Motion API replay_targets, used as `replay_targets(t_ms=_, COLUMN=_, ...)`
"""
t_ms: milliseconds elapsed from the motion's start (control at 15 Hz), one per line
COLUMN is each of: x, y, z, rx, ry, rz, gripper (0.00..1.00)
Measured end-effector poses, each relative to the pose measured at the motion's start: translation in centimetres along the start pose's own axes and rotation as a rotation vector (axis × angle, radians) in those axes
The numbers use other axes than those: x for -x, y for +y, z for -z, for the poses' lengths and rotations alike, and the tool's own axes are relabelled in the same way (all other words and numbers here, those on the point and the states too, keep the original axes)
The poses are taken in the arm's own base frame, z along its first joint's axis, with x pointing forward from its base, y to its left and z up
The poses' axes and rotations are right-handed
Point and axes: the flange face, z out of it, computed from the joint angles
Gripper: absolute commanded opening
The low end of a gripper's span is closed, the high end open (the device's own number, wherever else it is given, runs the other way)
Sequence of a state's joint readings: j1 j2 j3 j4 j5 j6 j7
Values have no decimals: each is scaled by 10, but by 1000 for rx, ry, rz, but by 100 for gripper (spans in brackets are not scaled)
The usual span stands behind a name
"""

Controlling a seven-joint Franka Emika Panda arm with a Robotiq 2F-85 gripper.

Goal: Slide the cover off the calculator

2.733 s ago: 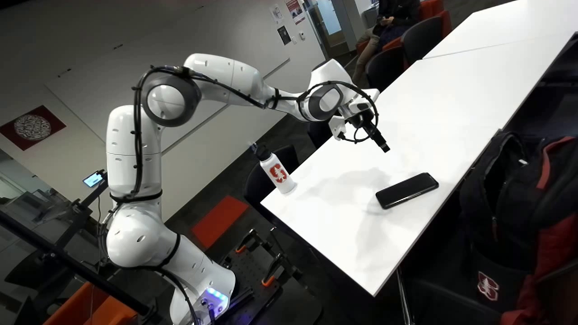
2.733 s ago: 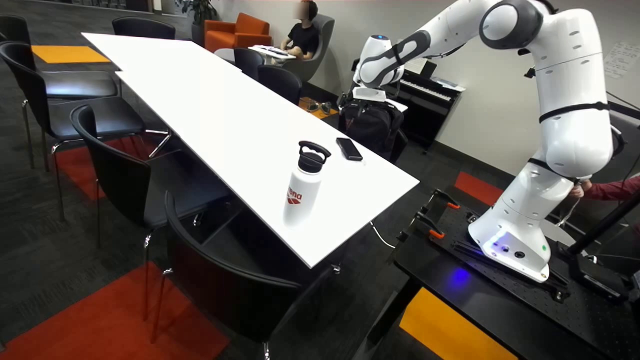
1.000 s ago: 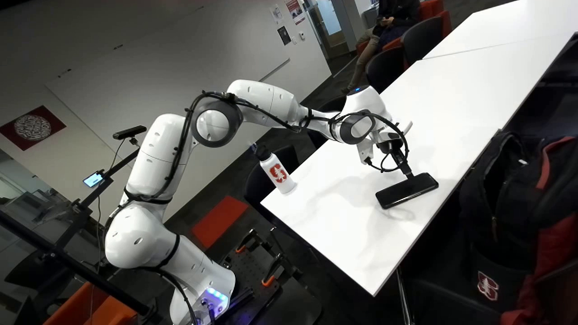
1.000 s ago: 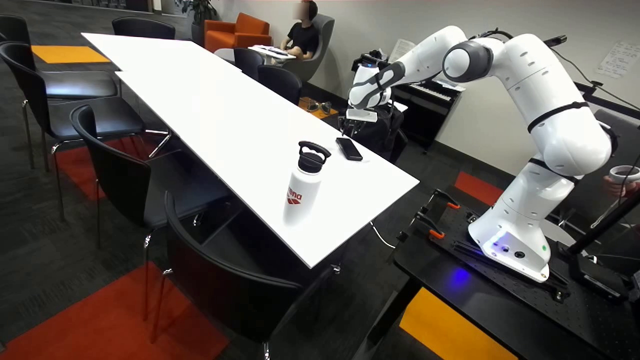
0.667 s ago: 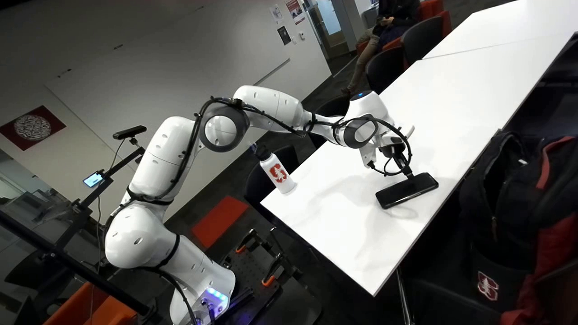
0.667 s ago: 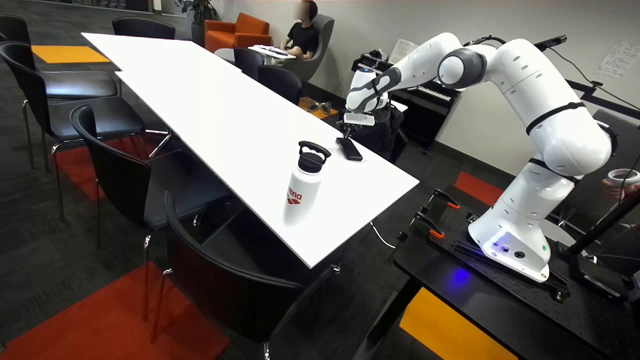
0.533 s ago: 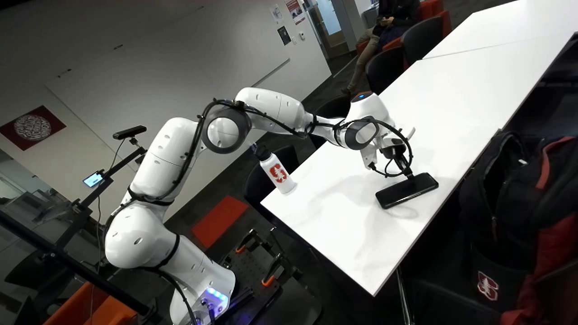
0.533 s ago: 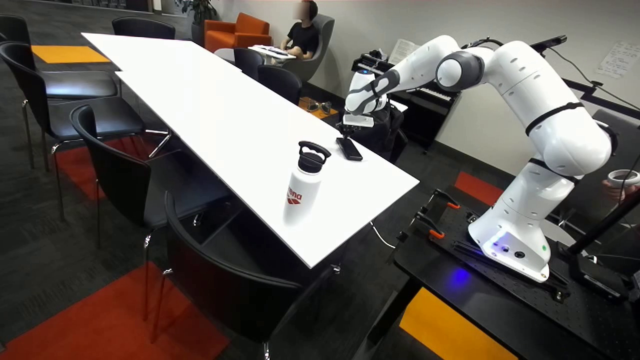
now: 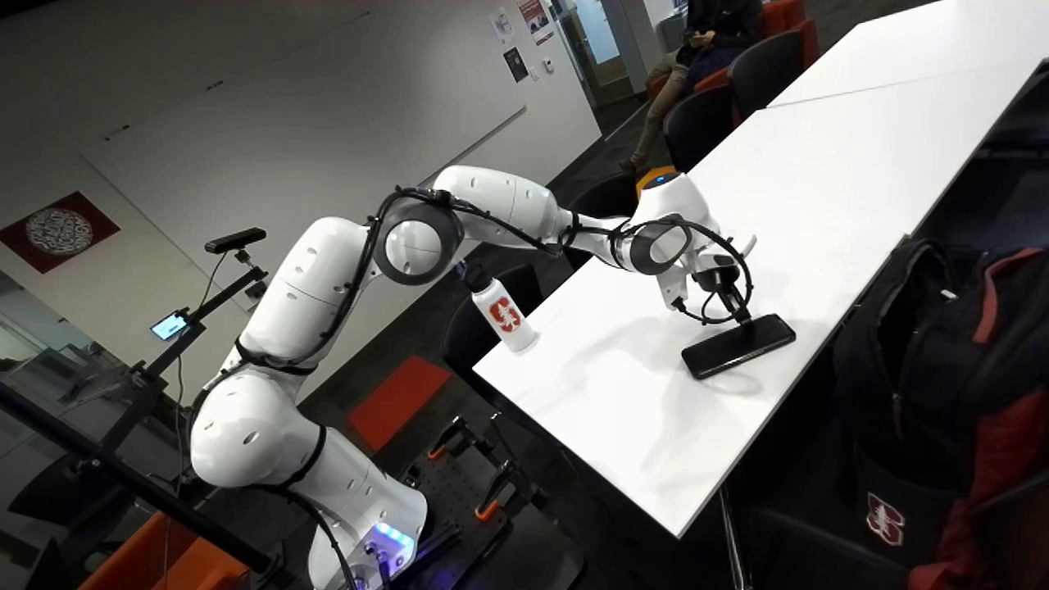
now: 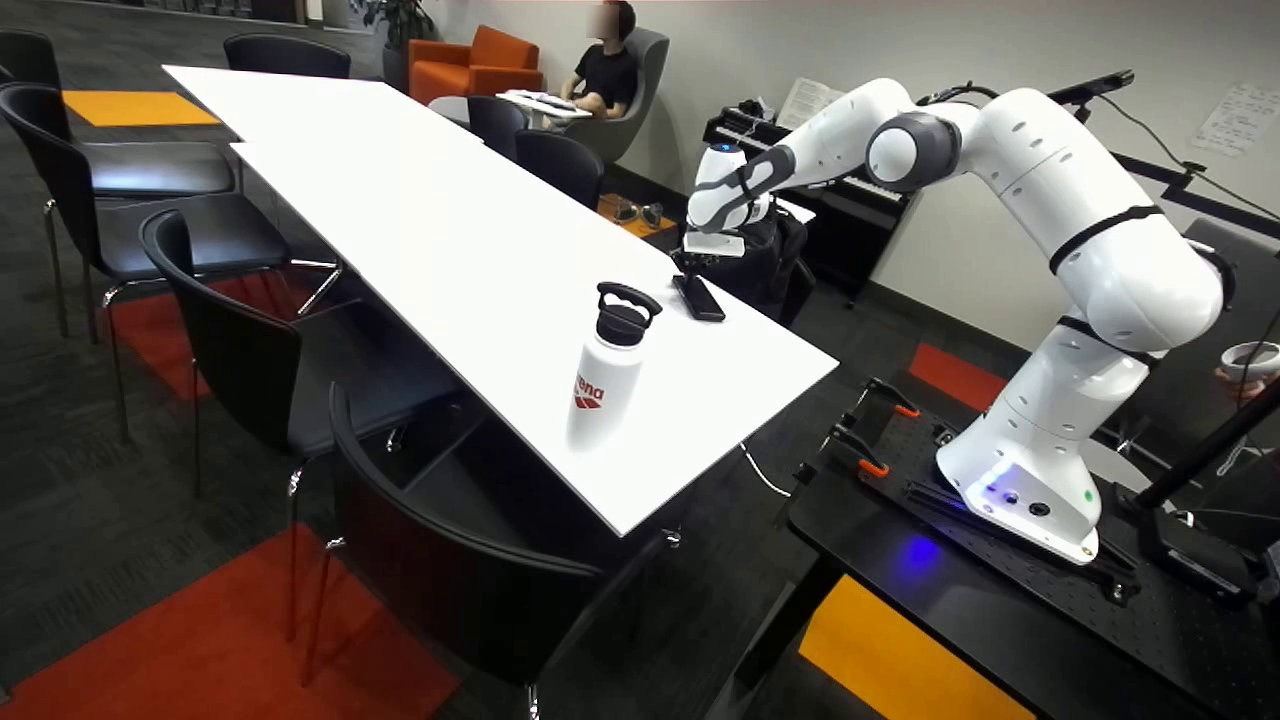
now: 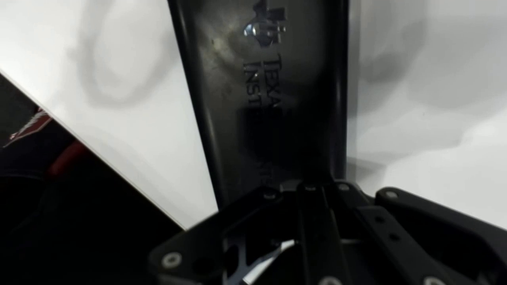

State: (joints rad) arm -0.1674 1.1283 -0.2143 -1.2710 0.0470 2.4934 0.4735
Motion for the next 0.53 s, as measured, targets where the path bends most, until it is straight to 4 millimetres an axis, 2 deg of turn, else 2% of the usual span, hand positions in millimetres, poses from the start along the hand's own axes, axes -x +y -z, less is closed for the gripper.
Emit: replay_targets(t_ms=533, x=11, y=-5, z=2, rx=72, ry=-144, rz=17, gripper=0)
